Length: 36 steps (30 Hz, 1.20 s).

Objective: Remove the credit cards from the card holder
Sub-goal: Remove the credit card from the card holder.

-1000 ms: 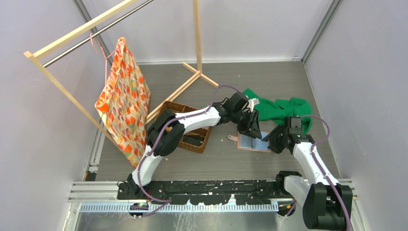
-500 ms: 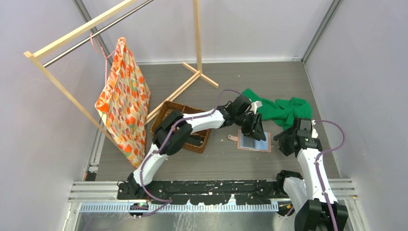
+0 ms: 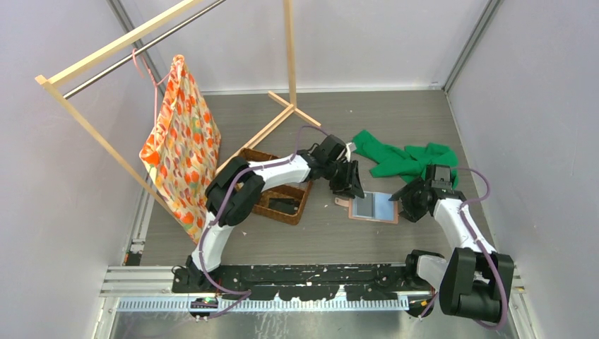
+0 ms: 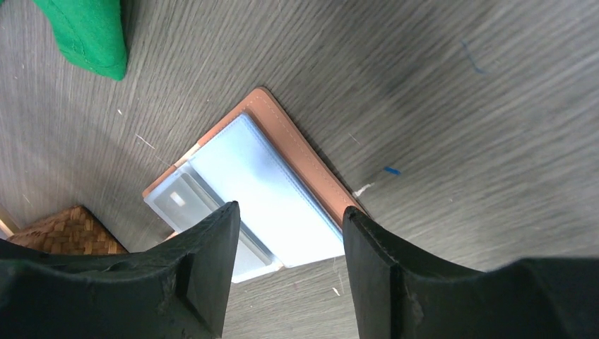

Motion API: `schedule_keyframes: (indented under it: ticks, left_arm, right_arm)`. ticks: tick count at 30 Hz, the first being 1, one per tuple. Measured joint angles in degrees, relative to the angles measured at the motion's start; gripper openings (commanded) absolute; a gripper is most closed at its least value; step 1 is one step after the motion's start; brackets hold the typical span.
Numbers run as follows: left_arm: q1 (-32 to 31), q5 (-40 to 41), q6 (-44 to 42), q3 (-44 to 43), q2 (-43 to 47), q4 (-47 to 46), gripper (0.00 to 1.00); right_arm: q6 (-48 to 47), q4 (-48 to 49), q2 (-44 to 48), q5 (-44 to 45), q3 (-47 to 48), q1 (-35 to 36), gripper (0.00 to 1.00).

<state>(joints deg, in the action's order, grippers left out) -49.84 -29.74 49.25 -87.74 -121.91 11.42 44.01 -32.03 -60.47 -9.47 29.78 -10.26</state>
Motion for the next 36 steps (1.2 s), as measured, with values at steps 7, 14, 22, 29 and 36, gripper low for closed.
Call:
schedule_keyframes:
  ticks: [7, 14, 22, 29, 36]
  left_arm:
    - [-0.52, 0.15, 0.02, 0.68, 0.0, 0.55, 0.42]
    - [-0.66, -0.28, 0.24, 0.68, 0.0, 0.5, 0.42]
    - [-0.66, -0.31, 0.33, 0.68, -0.11, 0.46, 0.42]
    - [-0.66, -0.9, 1.22, 0.68, -1.42, 0.39, 0.42]
    - [-0.66, -1.16, 1.36, 0.66, -2.86, 0.44, 0.42]
  right_arm:
    - [-0.59, 3.98, -3.82, -0.98, 0.0, 0.0, 0.61]
    - [-0.57, 6.19, -3.8, -2.16, -1.4, 0.0, 0.61]
    - [-0.13, 8.07, -2.58, -3.65, -3.5, -0.39, 0.61]
    - [0.28, 8.98, -2.4, -4.46, -4.02, -0.7, 0.61]
    - [0.28, 9.14, -2.4, -4.61, -4.09, -0.74, 0.61]
